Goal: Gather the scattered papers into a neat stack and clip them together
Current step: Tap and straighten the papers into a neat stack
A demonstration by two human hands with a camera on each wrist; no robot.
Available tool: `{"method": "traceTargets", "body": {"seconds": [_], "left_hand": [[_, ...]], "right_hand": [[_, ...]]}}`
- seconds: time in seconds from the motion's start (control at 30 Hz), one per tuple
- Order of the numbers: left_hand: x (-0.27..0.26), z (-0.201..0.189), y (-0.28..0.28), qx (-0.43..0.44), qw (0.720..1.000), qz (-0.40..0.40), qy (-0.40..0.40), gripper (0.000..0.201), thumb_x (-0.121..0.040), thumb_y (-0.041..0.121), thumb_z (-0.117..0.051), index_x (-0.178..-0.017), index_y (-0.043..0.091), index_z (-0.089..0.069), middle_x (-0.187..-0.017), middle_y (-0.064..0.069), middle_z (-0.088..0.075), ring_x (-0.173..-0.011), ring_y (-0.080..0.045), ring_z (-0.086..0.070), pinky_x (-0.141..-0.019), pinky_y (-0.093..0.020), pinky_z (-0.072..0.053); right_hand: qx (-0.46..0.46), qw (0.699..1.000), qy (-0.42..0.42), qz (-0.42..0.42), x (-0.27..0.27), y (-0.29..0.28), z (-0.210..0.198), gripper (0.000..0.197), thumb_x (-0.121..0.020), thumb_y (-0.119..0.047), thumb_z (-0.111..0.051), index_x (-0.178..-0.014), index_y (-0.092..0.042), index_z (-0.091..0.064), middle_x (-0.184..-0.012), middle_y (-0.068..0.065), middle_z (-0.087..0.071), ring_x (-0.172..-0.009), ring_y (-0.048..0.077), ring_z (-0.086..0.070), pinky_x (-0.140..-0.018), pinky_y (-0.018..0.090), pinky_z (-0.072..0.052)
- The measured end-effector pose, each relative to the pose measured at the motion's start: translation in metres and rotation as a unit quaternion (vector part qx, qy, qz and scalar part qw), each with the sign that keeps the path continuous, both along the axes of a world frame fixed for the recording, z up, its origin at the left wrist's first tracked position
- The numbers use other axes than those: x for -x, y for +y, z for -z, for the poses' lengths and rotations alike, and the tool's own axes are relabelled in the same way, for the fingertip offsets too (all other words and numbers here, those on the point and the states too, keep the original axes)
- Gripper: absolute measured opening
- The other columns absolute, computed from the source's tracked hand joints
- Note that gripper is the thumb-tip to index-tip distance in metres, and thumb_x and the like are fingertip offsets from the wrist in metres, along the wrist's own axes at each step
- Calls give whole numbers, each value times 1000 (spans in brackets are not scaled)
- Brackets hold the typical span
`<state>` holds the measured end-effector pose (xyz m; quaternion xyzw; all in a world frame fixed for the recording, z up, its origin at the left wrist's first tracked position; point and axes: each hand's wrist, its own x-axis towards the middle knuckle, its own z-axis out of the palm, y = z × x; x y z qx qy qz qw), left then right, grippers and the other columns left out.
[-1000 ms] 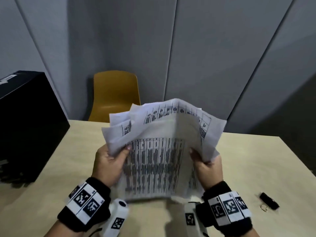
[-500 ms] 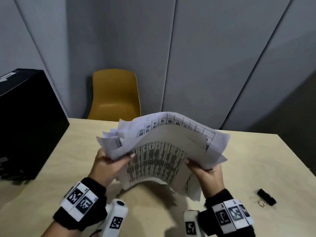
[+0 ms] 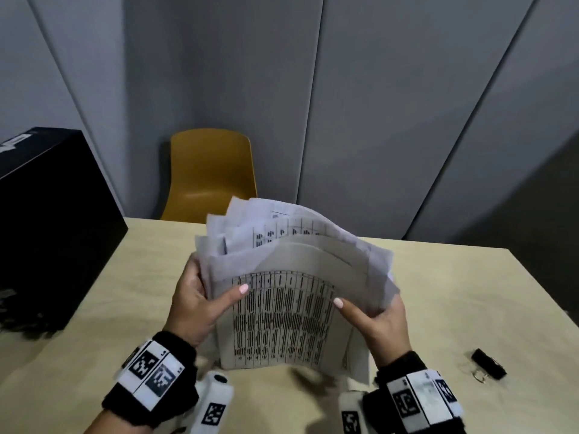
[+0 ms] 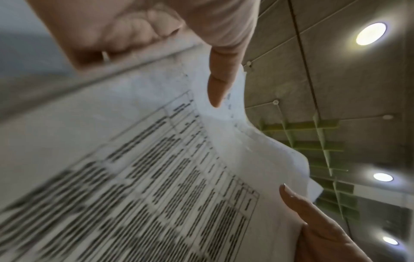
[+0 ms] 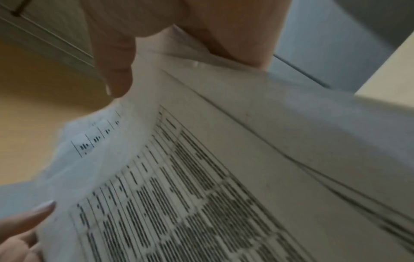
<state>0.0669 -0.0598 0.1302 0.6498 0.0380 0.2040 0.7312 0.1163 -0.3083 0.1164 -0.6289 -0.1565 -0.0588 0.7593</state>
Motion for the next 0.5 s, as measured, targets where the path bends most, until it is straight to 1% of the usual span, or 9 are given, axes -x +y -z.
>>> {"method": "traceTargets", "body": {"seconds": [0.07,0.1,0.17,0.23,0.3,0.37,0.4,0.43,0.5], "left_hand": [[2,8,0,5,999,33,36,72,-43,28,-90,-105,23,-53,-95,8,-74,-90,-5,-69,-72,-18,-56],[1,11,-3,-1,998,30,52,66,-48,27,-88,-104,24,-54,-93,11,-75,-89,-3,-69,-74,-19,-57],[-4,11,-12,-51,997,-13,49,41,-68,5,-77,-98,23,-58,-82,21,-74,-82,5,-68,-74,-14,-55],[-6,4,-15,-82,996,-38,27,32,-75,-3,-70,-93,21,-60,-74,28,-71,-76,8,-66,-66,-6,-50],[-3,0,-9,-64,997,-38,7,36,-66,2,-74,-93,21,-60,-79,25,-72,-78,5,-66,-66,-6,-49],[1,-1,-2,-38,999,-13,-11,47,-59,2,-72,-98,22,-55,-91,16,-73,-85,2,-67,-70,-10,-52],[3,-2,-3,-38,999,2,-11,50,-59,0,-72,-100,22,-52,-95,10,-72,-87,1,-67,-70,-11,-52],[3,-2,-7,-49,999,8,-6,50,-61,-2,-73,-100,20,-51,-96,5,-70,-86,1,-67,-69,-11,-52],[2,-5,-19,-72,997,-12,-3,39,-71,-9,-71,-91,19,-53,-85,6,-71,-77,6,-66,-63,-7,-49]], "right_hand": [[27,1000,1,7,1,-1,3,72,-55,-19,-84,-117,-1,-52,-109,13,-68,-103,22,-65,-88,31,-53],[42,999,2,16,2,3,3,66,-56,-19,-83,-114,-4,-56,-107,12,-69,-102,21,-65,-88,30,-53],[51,998,-7,39,2,10,1,46,-59,-9,-81,-101,-11,-63,-92,-1,-74,-89,12,-68,-79,23,-53],[34,998,-20,50,3,12,-5,41,-59,-4,-83,-95,-10,-65,-85,-9,-74,-80,7,-68,-74,21,-53],[13,999,-25,39,4,7,-8,55,-58,-7,-83,-107,0,-58,-92,-8,-73,-84,7,-68,-75,20,-53],[-5,999,-4,34,5,0,-7,81,-52,-21,-89,-119,-3,-47,-103,1,-69,-92,10,-67,-79,24,-55],[-10,999,4,39,5,-2,-6,81,-51,-22,-90,-119,-10,-46,-106,5,-67,-93,9,-67,-79,23,-55],[-3,999,6,38,5,0,-6,73,-53,-15,-88,-114,-15,-48,-106,5,-65,-91,7,-66,-77,21,-54],[34,999,-5,37,3,8,-6,54,-61,1,-82,-102,-20,-53,-96,-3,-69,-84,5,-66,-74,18,-53]]}}
